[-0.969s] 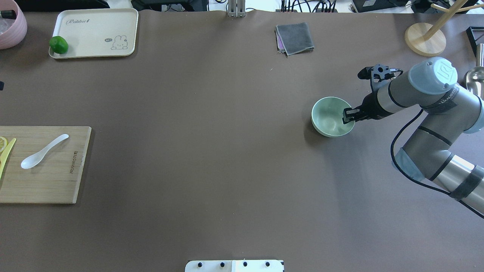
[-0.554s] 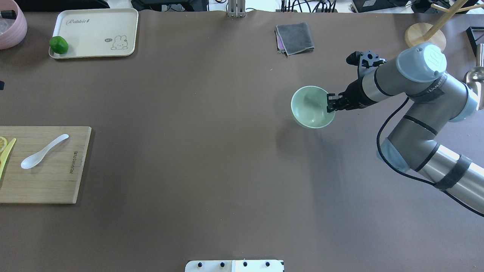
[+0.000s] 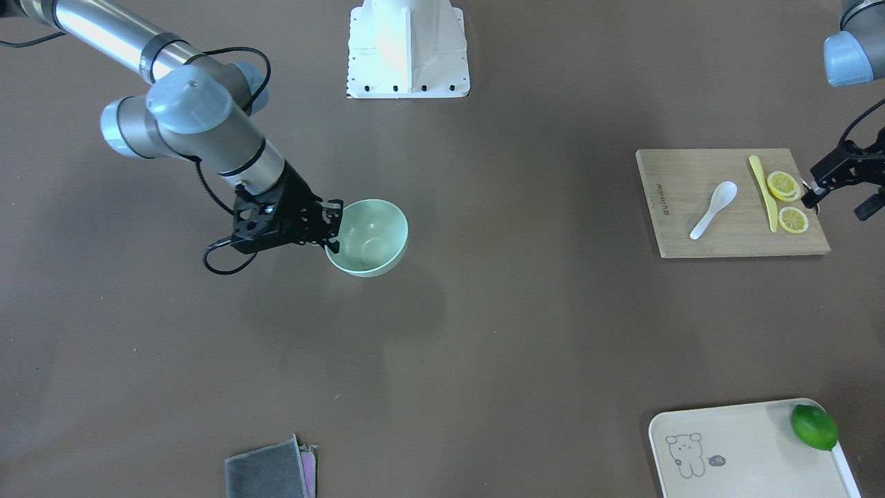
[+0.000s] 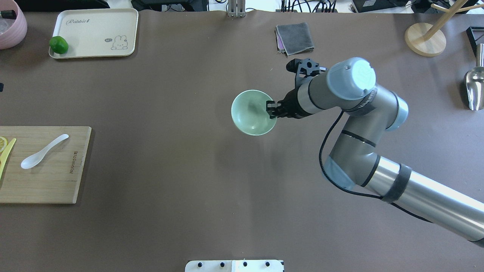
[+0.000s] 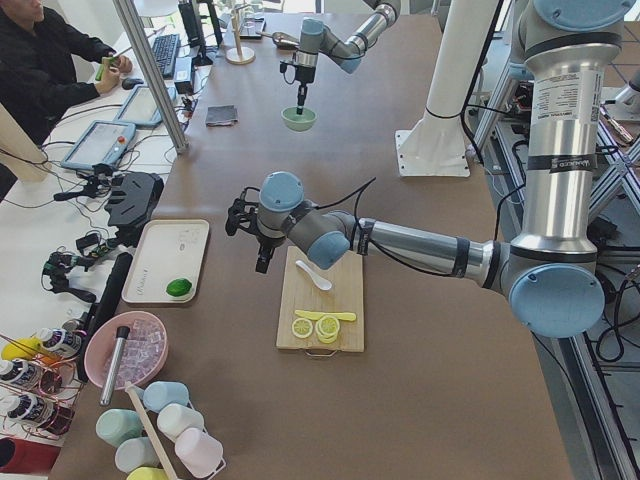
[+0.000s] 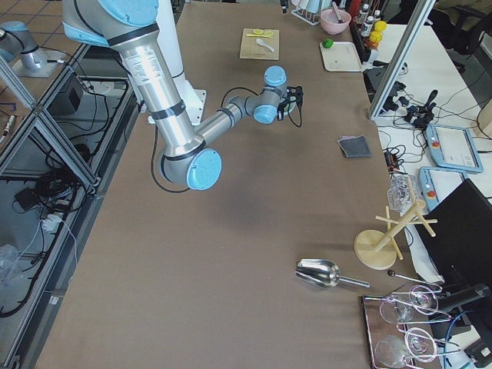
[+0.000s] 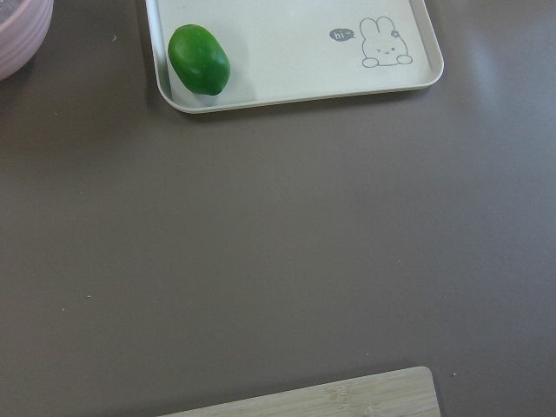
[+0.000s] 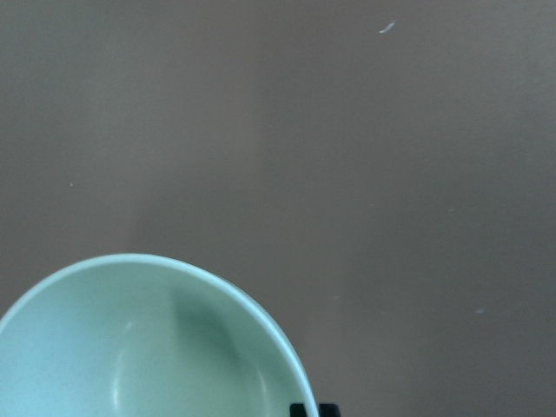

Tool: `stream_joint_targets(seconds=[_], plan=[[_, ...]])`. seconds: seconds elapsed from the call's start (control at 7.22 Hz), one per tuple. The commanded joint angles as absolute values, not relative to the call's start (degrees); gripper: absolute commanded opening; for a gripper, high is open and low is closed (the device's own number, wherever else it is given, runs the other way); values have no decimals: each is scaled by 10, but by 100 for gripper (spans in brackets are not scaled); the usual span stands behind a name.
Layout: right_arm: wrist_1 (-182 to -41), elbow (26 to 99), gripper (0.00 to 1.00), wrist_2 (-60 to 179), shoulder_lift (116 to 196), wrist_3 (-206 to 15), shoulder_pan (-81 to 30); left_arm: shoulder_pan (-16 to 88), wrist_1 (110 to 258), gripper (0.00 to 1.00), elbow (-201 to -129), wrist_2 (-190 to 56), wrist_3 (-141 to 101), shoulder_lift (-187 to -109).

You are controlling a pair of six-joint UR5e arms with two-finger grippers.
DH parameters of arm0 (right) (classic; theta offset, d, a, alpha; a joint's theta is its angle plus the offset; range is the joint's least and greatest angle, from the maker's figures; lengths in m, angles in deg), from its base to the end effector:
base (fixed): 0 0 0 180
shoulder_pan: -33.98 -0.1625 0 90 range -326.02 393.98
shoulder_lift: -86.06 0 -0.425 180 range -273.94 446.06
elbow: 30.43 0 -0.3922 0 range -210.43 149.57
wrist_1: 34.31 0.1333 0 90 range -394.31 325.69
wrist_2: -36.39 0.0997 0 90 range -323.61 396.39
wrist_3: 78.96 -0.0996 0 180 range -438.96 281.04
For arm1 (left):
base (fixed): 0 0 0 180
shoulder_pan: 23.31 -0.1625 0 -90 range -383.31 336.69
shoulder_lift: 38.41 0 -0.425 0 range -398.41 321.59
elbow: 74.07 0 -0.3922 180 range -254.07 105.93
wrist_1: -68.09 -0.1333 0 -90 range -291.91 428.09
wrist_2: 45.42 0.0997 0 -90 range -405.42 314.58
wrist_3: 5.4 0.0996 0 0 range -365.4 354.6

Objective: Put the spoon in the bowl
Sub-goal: 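Slide the pale green bowl with the right gripper toward the table center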

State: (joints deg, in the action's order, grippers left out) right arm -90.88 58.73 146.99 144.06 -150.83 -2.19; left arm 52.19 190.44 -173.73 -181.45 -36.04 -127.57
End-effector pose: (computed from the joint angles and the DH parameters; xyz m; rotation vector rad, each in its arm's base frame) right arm -0.4973 -0.4853 0.2699 0.2231 -1.1361 0.0763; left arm 0.0660 -0.5013 0.5137 0.3309 0.9658 0.0316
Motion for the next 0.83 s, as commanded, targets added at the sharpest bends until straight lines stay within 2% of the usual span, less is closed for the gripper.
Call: stream_joint_targets(seconds=[0.0,0.42,0.55,0.69], plan=[[-907,513,0,1426,1386,-1520,15,522,1950,98,-1716,-1815,-365,-1274],[-905,491,0,1423,1370,-1525,24,522,1965,98,-1697,-1815,-365,-1279],[-901,491,7,1425,1361,-1526,23,521,1965,98,-1699,-1814,-366,-1284],[-901,492,98,1425,1359,-1531,20,520,1965,98,-1702,-1816,-366,-1286]])
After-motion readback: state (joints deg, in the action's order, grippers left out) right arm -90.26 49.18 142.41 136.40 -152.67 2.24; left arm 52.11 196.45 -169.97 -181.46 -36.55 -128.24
